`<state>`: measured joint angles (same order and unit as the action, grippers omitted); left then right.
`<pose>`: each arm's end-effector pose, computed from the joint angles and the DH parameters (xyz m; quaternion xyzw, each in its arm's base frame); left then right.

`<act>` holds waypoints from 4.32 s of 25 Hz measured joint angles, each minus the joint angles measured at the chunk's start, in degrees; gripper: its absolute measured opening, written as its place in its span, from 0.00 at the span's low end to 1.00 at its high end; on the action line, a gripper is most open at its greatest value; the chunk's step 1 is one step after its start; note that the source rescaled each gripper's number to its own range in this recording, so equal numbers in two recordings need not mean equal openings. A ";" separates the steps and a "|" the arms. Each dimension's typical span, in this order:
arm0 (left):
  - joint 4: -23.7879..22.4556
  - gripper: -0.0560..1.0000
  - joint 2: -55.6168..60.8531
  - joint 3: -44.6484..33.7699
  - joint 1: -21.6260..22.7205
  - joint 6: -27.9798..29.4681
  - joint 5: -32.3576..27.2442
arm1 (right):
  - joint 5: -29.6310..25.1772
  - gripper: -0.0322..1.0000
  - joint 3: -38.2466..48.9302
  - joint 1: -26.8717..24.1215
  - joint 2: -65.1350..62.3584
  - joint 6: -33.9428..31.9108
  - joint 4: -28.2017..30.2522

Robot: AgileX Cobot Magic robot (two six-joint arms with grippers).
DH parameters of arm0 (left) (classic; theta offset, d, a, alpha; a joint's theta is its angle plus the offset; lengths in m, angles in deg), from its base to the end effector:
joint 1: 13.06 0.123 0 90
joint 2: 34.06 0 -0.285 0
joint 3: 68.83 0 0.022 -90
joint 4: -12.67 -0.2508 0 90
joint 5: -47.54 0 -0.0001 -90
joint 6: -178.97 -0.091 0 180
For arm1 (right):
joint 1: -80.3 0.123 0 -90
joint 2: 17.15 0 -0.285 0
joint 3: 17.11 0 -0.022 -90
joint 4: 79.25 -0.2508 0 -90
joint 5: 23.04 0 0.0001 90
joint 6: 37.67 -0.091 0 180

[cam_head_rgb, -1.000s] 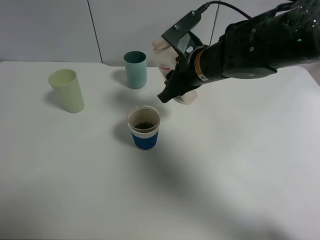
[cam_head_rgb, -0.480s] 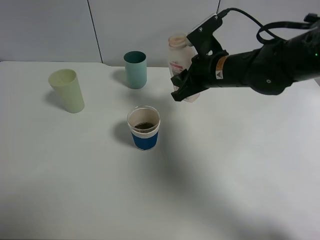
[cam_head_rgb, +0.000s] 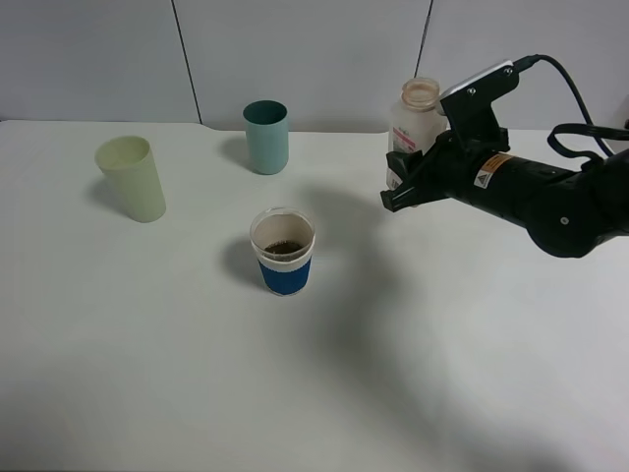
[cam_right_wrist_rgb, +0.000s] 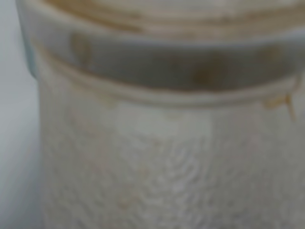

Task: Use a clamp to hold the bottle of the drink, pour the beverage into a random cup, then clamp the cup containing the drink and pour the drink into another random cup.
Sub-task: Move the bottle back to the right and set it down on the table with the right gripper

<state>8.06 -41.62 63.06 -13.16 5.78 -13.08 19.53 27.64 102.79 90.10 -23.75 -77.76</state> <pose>-0.0064 0.0064 0.2799 -0.0514 0.8471 0.0083 0.5288 0.2835 0.1191 0.1537 -0.2673 0.7713 0.0448 0.5759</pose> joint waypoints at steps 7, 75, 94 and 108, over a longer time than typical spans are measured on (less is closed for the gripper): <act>0.00 0.95 0.00 0.00 0.00 0.00 0.00 | 4.81 0.03 1.23 -0.17 3.06 1.87 -2.01; 0.00 0.95 0.00 0.00 0.00 0.00 0.00 | 22.86 0.03 1.21 -0.17 20.53 -11.12 -10.10; 0.00 0.95 0.00 0.00 0.00 0.00 0.00 | 22.91 0.03 1.21 -0.17 20.53 -11.79 -12.37; 0.00 0.95 0.00 0.00 0.00 0.00 0.00 | 22.92 0.41 1.21 -0.17 20.59 -13.92 -13.09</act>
<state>8.06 -41.62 63.06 -13.16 5.78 -13.08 42.46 28.85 102.62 110.69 -37.67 -90.85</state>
